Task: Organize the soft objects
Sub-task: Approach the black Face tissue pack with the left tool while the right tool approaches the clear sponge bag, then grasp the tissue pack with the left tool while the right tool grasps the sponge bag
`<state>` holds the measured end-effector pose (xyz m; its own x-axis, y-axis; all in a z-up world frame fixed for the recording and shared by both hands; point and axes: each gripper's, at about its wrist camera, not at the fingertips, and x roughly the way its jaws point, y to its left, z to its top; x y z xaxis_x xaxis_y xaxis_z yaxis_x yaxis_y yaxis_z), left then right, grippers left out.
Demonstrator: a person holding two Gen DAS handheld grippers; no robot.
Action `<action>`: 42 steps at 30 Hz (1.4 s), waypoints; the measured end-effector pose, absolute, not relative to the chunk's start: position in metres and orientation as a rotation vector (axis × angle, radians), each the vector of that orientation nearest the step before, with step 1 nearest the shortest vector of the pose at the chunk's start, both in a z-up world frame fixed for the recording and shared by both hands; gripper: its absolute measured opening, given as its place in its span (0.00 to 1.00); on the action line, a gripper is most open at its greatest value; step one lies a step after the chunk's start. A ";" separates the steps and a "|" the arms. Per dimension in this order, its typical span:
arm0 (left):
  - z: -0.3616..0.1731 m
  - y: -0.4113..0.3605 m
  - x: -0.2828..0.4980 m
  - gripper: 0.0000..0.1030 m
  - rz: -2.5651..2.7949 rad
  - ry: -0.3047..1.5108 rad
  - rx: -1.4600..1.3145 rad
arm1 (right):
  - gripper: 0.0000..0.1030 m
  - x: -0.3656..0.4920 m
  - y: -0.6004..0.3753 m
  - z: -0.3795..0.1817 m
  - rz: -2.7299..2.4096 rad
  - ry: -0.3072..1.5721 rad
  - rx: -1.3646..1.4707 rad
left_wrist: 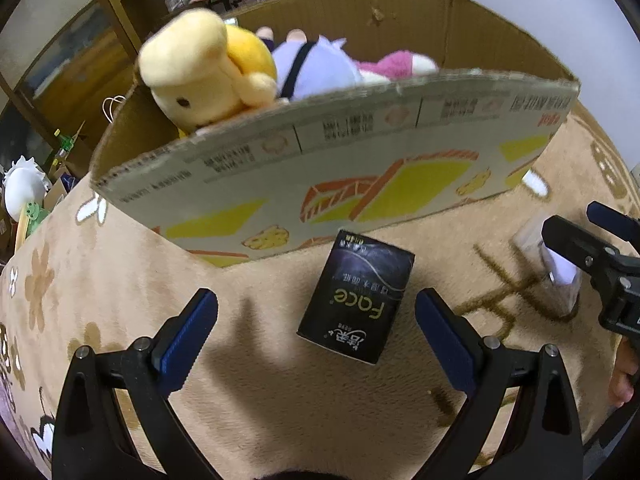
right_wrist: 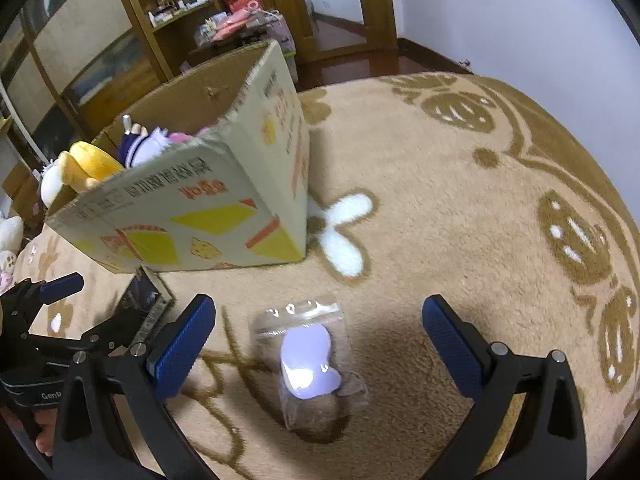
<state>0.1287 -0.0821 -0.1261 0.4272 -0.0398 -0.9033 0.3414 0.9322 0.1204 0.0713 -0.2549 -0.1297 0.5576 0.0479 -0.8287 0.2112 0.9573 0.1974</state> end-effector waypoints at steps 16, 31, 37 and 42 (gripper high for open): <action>-0.155 -0.084 0.138 0.95 -0.222 1.153 0.336 | 1.00 0.073 -0.248 -0.149 -0.125 1.038 0.237; -0.149 -0.119 0.117 0.82 -0.261 1.089 0.425 | 0.88 0.064 -0.232 -0.145 -0.162 1.058 0.134; -0.147 -0.131 0.110 0.56 -0.319 1.105 0.414 | 0.82 0.065 -0.232 -0.145 -0.156 1.052 0.123; -0.147 -0.126 0.110 0.50 -0.330 1.122 0.389 | 0.68 0.065 -0.223 -0.146 -0.135 1.051 0.081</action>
